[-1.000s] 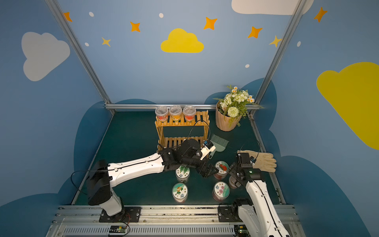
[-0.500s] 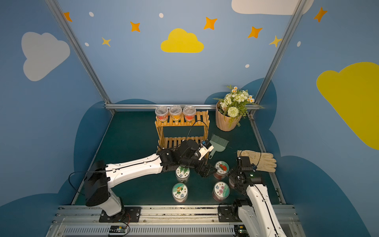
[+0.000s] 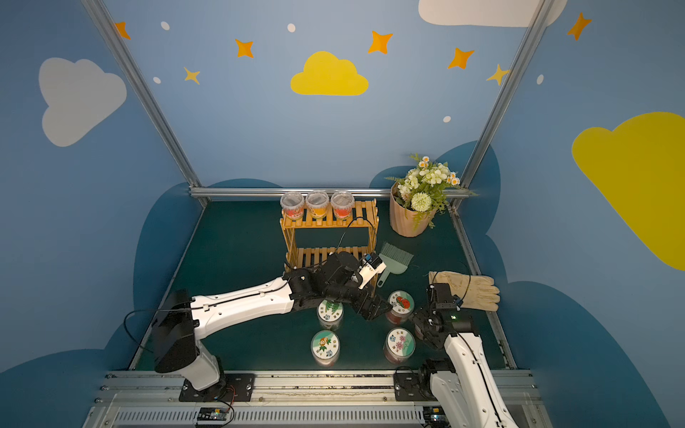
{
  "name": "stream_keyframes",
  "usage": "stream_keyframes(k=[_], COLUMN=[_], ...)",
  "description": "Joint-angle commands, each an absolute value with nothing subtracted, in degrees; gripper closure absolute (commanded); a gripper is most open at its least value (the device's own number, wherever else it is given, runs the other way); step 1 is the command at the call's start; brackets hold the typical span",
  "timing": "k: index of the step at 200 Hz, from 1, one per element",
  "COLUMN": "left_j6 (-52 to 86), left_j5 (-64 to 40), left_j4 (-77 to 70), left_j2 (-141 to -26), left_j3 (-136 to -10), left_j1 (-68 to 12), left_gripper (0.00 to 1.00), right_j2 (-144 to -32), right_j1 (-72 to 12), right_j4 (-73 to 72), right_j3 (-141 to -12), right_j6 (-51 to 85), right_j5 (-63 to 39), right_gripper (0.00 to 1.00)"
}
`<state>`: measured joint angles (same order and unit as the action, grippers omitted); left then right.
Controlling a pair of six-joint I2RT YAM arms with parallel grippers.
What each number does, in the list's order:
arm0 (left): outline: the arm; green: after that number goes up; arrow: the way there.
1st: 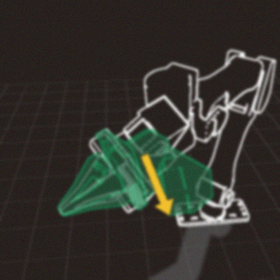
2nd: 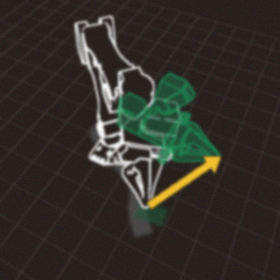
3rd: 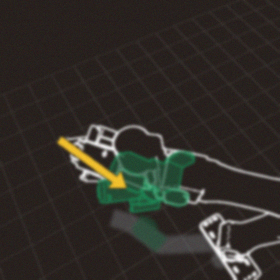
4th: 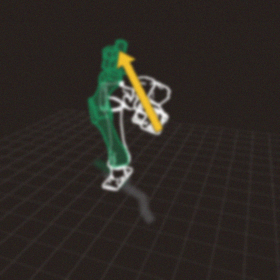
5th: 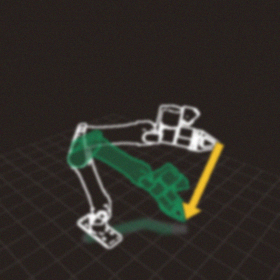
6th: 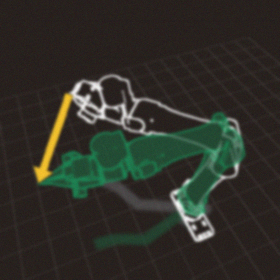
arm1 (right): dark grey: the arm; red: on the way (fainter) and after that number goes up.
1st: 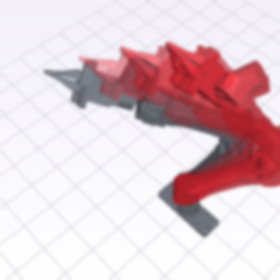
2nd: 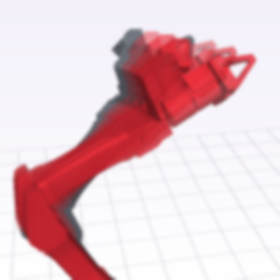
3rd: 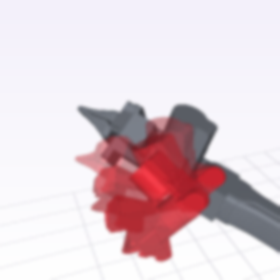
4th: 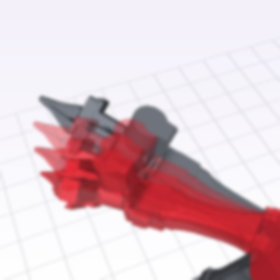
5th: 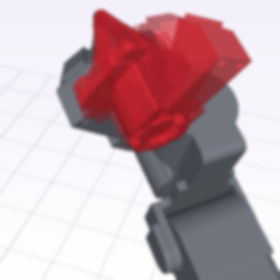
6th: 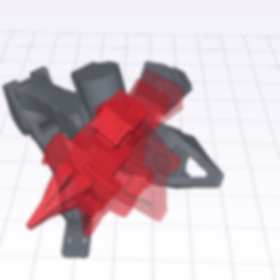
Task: Place the seed container on the shelf
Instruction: Pick up the seed jar at the center of the board.
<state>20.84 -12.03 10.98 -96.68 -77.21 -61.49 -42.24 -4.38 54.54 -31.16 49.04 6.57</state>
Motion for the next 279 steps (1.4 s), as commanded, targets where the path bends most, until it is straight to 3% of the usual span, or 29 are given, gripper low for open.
stream_keyframes(k=[1,101,146,208,234,279], left_j6=[20.8,21.09,20.59,20.83,20.91,20.72], left_j5=[-12.48,-12.98,-13.01,-13.01,-13.01,-13.01], left_j4=[10.28,10.06,10.95,11.0,10.99,11.16], left_j2=[-95.42,-96.02,-96.53,-96.69,-96.79,-97.21], left_j3=[-77.17,-77.65,-78.66,-78.85,-78.88,-79.54], left_j1=[-61.19,-61.15,-61.08,-61.07,-61.09,-61.08], left_gripper=[0.0,0.0,0.0,0.0,0.0,0.0], right_j2=[-41.39,-44.84,-48.45,-46.7,-47.16,-48.9], right_j1=[-4.22,-3.64,-3.36,-3.12,-2.78,-2.38], right_j4=[50.76,47.2,47.99,48.51,48.3,47.99], right_j3=[-31.09,-29.44,-30.98,-31.36,-31.54,-31.69], right_j6=[46.95,44.3,43.63,43.64,43.33,42.8], right_j5=[10.5,7.66,7.83,8.85,9.1,8.83], right_gripper=[0.25,0.23,0.14,0.17,0.11,0.19])
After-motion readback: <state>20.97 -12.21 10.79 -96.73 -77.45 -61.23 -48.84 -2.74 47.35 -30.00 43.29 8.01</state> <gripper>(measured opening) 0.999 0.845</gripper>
